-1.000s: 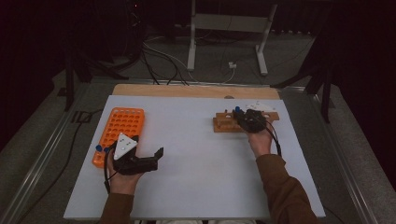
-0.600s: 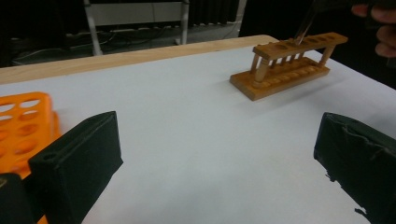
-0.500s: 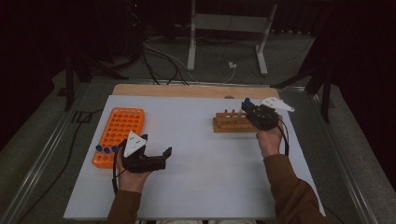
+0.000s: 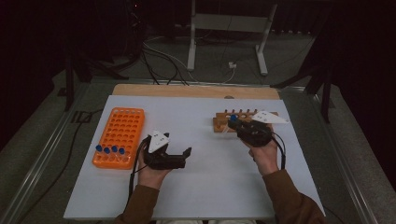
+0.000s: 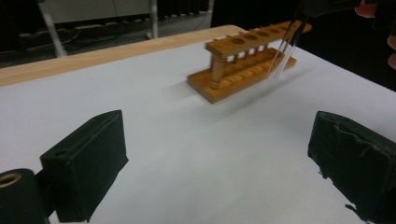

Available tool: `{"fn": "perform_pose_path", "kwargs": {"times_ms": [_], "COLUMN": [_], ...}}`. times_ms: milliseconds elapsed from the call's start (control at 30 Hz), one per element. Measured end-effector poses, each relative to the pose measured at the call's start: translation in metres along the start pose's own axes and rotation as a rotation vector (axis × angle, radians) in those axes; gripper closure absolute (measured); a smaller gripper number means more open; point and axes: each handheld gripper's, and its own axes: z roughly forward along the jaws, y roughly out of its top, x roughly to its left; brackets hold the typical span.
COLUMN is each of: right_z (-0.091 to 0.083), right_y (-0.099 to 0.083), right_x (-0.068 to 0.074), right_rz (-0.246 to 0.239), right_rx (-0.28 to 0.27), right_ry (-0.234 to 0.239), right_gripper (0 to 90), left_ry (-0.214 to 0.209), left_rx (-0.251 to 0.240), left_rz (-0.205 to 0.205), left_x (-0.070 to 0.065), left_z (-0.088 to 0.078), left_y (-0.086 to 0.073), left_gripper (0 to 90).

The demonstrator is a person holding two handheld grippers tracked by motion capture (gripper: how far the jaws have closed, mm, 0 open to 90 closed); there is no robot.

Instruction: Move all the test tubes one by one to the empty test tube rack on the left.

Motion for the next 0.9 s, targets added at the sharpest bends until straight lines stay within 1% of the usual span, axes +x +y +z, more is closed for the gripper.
{"fn": "perform_pose_path", "kwargs": {"times_ms": [100, 167, 233, 267, 333, 400, 533, 600, 700, 900], "right_z": [0.002, 0.003, 0.005, 0.006, 0.008, 0.009, 0.011, 0.012, 0.014, 0.016], "right_y": [-0.003, -0.004, -0.004, -0.005, -0.005, -0.006, -0.008, -0.008, -0.010, -0.011], "right_x": [0.015, 0.024, 0.032, 0.037, 0.044, 0.049, 0.056, 0.059, 0.060, 0.064], "right_rz": [-0.007, -0.008, -0.015, -0.022, -0.030, -0.030, -0.024, -0.027, -0.022, -0.030], "right_rx": [0.021, 0.031, 0.044, 0.050, 0.061, 0.066, 0.075, 0.082, 0.091, 0.102], "right_ry": [0.054, 0.093, 0.122, 0.135, 0.160, 0.184, 0.224, 0.235, 0.253, 0.266], "right_gripper": [77.3, 77.2, 77.2, 77.2, 77.2, 77.1, 77.1, 77.1, 77.1, 77.1], "left_ry": [-0.021, -0.037, -0.053, -0.063, -0.092, -0.109, -0.139, -0.149, -0.156, -0.170], "left_rx": [0.008, 0.010, 0.013, 0.010, 0.012, 0.021, 0.026, 0.027, 0.030, 0.037], "left_rz": [0.021, 0.037, 0.059, 0.071, 0.089, 0.110, 0.126, 0.136, 0.137, 0.149], "left_x": [-0.009, -0.014, -0.019, -0.021, -0.025, -0.028, -0.031, -0.031, -0.031, -0.032], "left_z": [0.009, 0.013, 0.017, 0.018, 0.020, 0.022, 0.024, 0.025, 0.025, 0.026], "left_y": [0.002, 0.004, 0.005, 0.005, 0.006, 0.006, 0.006, 0.006, 0.005, 0.004], "left_gripper": [8.6, 15.3, 19.9, 25.9, 35.1, 43.4, 57.2, 62.4, 66.1, 74.3]}}
